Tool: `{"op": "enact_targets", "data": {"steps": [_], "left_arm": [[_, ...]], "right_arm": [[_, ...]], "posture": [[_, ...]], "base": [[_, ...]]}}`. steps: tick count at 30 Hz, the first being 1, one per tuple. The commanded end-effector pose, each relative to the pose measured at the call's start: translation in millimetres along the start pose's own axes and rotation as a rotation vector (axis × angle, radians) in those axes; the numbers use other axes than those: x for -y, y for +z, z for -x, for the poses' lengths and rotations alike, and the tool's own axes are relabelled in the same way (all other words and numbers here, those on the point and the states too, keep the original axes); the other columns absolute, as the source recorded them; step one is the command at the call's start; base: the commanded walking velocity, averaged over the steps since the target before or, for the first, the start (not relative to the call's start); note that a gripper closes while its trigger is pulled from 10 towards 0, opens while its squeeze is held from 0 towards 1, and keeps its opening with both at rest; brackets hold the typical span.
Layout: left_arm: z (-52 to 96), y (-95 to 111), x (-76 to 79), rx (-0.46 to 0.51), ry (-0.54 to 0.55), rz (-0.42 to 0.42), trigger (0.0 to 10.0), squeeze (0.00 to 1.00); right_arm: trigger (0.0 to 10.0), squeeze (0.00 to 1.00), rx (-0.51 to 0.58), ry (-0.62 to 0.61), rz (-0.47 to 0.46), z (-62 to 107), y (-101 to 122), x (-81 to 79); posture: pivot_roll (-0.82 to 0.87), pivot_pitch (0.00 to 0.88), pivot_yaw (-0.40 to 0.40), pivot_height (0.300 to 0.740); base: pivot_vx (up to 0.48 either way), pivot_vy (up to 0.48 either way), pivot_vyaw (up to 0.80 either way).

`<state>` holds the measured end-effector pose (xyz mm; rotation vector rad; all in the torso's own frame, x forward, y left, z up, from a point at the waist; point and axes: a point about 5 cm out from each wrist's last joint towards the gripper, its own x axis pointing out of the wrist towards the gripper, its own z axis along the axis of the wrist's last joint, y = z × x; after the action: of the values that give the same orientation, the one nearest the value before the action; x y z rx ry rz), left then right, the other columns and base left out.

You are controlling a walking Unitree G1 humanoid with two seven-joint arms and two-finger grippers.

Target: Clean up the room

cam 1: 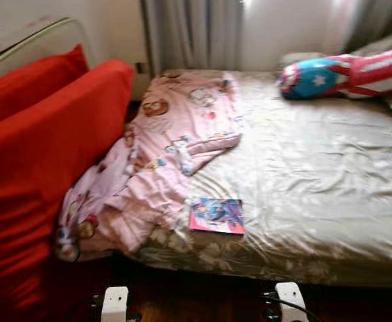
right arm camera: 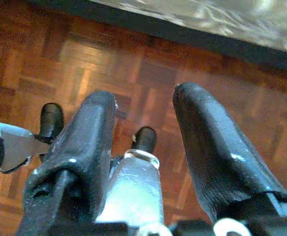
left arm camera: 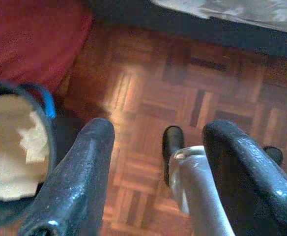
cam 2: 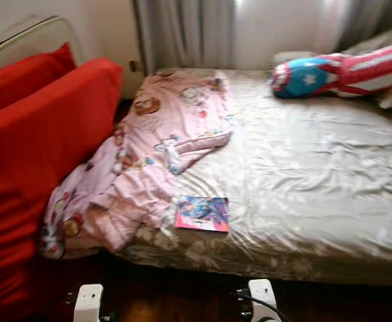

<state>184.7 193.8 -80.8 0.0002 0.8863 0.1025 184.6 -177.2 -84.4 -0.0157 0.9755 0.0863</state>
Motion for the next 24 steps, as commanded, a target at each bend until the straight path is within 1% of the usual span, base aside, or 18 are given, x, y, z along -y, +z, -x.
{"op": "enact_targets", "data": {"steps": [1, 4, 5, 7, 16, 19, 22, 24], "left_arm": [[0.7, -3.9, -2.1, -0.021, 0.004, 0.005, 10.0, 0.00], [0.5, -3.5, -1.3, -0.020, 0.004, 0.008, 10.0, 0.00], [0.5, -3.4, -0.9, -0.018, 0.003, 0.012, 10.0, 0.00], [0.5, -3.3, -0.5, -0.017, 0.002, 0.014, 10.0, 0.00], [0.2, -1.9, 0.2, -0.012, -0.004, 0.020, 10.0, 0.00], [0.1, -1.3, 0.1, -0.007, -0.003, 0.025, 10.0, 0.00], [0.1, -1.3, 0.3, -0.008, -0.003, 0.024, 10.0, 0.00], [0.0, -1.1, 0.3, -0.009, -0.004, 0.023, 10.0, 0.00]], "right_arm": [[10.0, 0.00, 0.010, -0.002, 0.003, -0.1, 2.4, 0.9], [10.0, 0.00, 0.011, -0.001, -0.002, -0.1, 2.7, 1.6], [10.0, 0.00, 0.010, -0.009, -0.022, 0.0, 2.1, 2.0], [10.0, 0.00, 0.010, -0.010, -0.025, 0.1, 2.1, 2.4], [10.0, 0.00, 0.023, -0.002, 0.006, -0.1, 5.1, 2.3], [10.0, 0.00, 0.032, 0.002, 0.029, -0.3, 6.8, 2.0], [10.0, 0.00, 0.030, 0.001, 0.002, -0.2, 5.9, 1.9], [10.0, 0.00, 0.030, 0.000, -0.013, -0.2, 5.7, 1.9]], "posture": [[-0.09, 0.000, 0.026, 0.740], [-0.08, 0.000, 0.021, 0.740], [-0.08, 0.000, 0.019, 0.740], [-0.08, 0.000, 0.018, 0.740], [-0.08, 0.000, 0.013, 0.740], [-0.08, 0.000, 0.011, 0.740], [-0.08, 0.000, 0.011, 0.740], [-0.08, 0.000, 0.011, 0.740]], "base": [[0.000, 0.000, 0.80], [0.000, 0.000, 0.74], [0.000, 0.000, 0.00], [0.000, 0.000, 0.00], [0.368, 0.000, 0.00], [0.398, 0.000, 0.80], [0.416, 0.000, 0.80], [0.416, 0.000, 0.27]]}}
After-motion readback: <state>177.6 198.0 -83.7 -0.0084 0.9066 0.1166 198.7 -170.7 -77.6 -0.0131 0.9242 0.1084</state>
